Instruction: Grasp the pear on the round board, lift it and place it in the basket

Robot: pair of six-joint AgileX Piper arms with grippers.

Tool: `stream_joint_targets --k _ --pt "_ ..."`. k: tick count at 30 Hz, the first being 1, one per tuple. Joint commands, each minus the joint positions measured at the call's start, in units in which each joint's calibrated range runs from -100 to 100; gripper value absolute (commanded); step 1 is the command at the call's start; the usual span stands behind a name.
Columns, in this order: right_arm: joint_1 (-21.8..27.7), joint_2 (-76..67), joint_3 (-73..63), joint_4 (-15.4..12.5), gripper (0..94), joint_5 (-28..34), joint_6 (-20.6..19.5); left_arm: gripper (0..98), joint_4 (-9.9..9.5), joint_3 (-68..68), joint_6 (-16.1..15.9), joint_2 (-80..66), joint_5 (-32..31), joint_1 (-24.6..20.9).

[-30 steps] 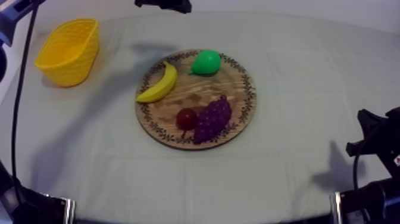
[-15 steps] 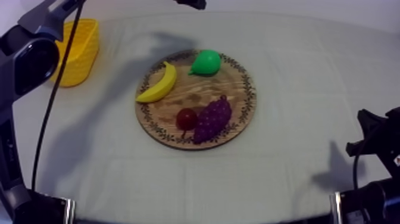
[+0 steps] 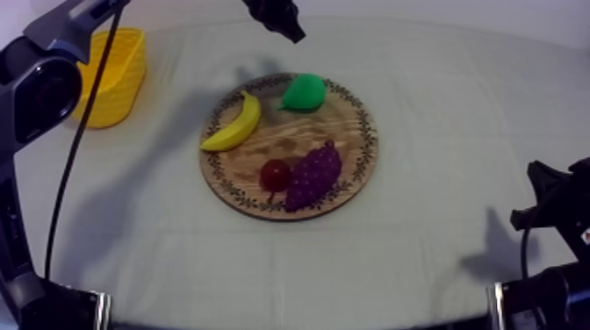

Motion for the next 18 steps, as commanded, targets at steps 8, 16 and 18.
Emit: stream_joint_targets --k 8,16,18 --pt "-0.02 -0.02 0.0 -0.01 0.4 0.01 0.0 22.7 0.05 1.74 -8.67 -1.9 0.9 -0.49" --pt "-0.02 -0.02 0.0 -0.01 0.4 0.01 0.0 42.7 0.1 0.97 -6.9 -1.78 4.02 -0.89" --pt "-0.02 -0.02 0.0 -0.01 0.4 0.01 0.0 47.0 0.01 1.05 -6.4 -1.84 4.54 -0.85"
